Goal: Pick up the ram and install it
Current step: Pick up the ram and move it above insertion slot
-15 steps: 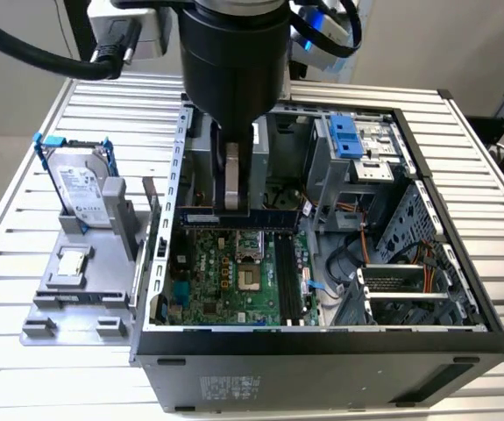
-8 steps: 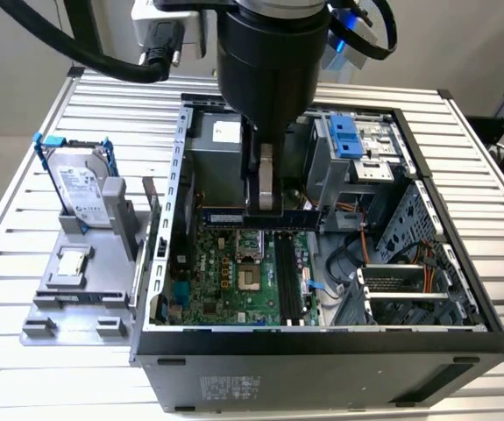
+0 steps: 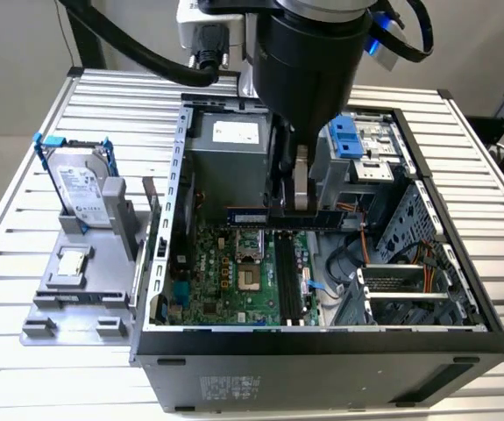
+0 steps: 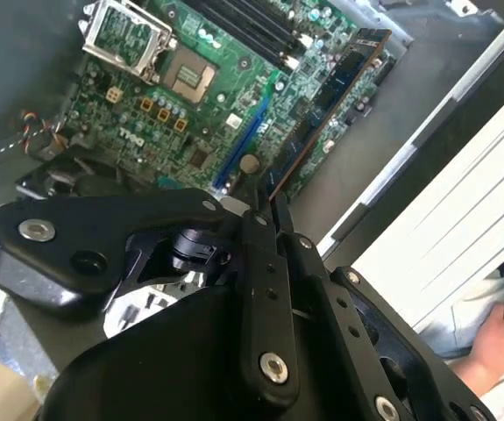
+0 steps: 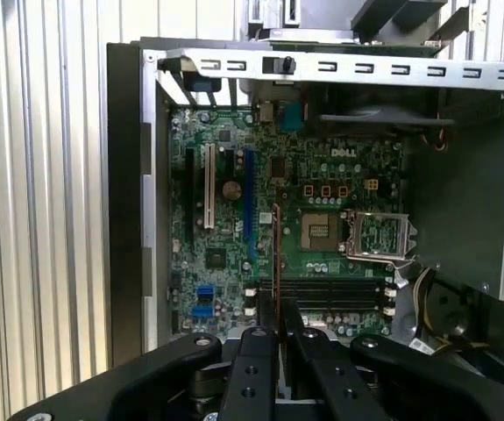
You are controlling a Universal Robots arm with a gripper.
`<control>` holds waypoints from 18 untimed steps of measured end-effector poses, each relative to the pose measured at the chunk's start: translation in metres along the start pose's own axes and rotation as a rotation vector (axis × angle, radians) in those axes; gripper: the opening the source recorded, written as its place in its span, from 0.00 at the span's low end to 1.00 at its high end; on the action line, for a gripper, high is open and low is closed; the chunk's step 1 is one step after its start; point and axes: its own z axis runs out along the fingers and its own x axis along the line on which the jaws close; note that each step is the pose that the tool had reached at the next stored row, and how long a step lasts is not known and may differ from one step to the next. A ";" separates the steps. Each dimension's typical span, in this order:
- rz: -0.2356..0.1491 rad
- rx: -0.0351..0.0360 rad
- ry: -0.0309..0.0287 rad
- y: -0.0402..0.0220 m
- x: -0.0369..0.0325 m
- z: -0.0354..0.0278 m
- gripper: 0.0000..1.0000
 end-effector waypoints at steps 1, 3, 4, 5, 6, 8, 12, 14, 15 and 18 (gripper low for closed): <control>0.000 -0.0001 0.0001 -0.0031 -0.0001 -0.0001 0.00; 0.000 0.0000 0.0000 -0.0095 -0.0002 -0.0001 0.00; 0.000 0.0000 0.0000 -0.0129 -0.0003 -0.0001 0.00; 0.000 0.0000 0.0000 -0.0161 -0.0004 -0.0001 0.00; 0.000 0.0000 0.0000 -0.0194 -0.0005 -0.0001 0.00; 0.000 0.0000 0.0001 -0.0256 -0.0008 -0.0001 0.00; 0.000 0.0000 -0.0001 -0.0383 -0.0013 -0.0001 0.00; 0.000 0.0000 0.0000 -0.0445 -0.0015 -0.0002 0.00; 0.000 0.0000 0.0001 -0.0476 -0.0017 -0.0002 0.00; 0.000 0.0000 -0.0001 -0.0560 -0.0019 -0.0002 0.00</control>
